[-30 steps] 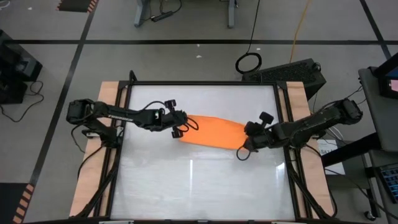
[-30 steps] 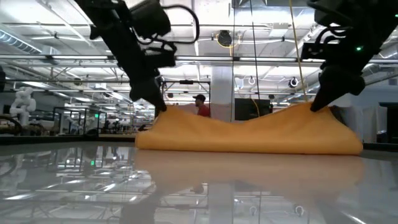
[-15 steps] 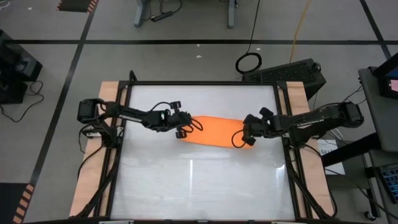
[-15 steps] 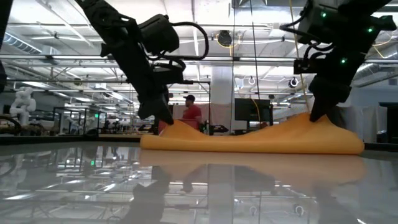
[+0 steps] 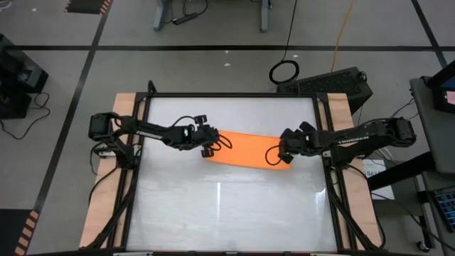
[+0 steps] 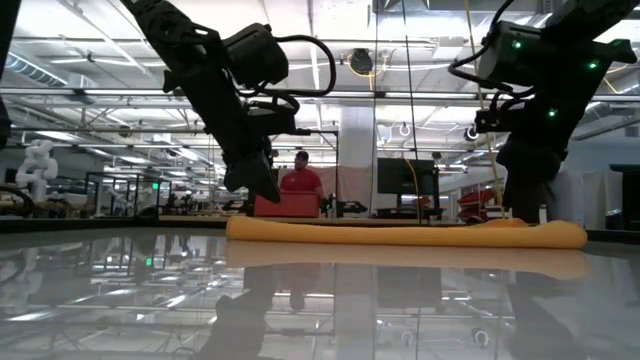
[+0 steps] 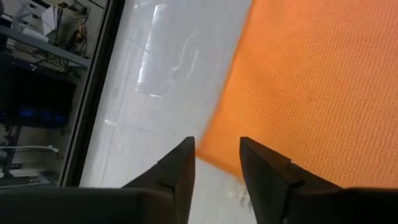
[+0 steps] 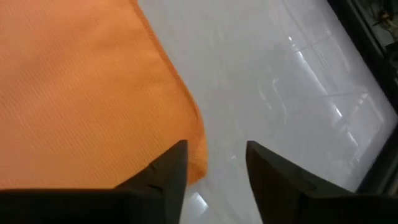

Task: Roll towel
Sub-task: Fold the orange towel

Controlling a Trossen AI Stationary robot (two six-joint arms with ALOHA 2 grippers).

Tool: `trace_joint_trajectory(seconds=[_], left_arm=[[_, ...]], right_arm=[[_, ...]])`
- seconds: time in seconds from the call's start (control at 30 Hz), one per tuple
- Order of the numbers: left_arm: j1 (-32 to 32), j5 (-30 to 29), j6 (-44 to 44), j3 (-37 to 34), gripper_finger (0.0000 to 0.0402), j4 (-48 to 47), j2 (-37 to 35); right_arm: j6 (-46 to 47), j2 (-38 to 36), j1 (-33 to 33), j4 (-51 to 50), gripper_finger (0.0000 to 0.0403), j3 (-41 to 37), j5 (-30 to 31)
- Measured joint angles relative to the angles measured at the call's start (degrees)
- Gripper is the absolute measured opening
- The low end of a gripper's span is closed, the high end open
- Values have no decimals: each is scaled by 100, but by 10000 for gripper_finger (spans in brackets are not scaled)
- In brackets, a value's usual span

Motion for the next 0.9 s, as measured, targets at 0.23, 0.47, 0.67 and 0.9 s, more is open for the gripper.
trace_joint_trajectory(seconds=[0.23, 0.47, 0.67, 0.9], left_arm=[[0, -146, 4, 0, 149, -3, -5], [-111, 677, -38, 41, 149, 0, -28], [-445, 2027, 68, 44, 149, -17, -28], [-727, 1991, 459, 46, 149, -269, -31]], right_arm=[[256, -1, -2, -344, 192, 1, 261], [156, -2, 84, -41, 183, 1, 59], [-405, -2, 407, 950, 171, 2, -740], [-647, 45, 977, 2197, 163, 6, -1540]])
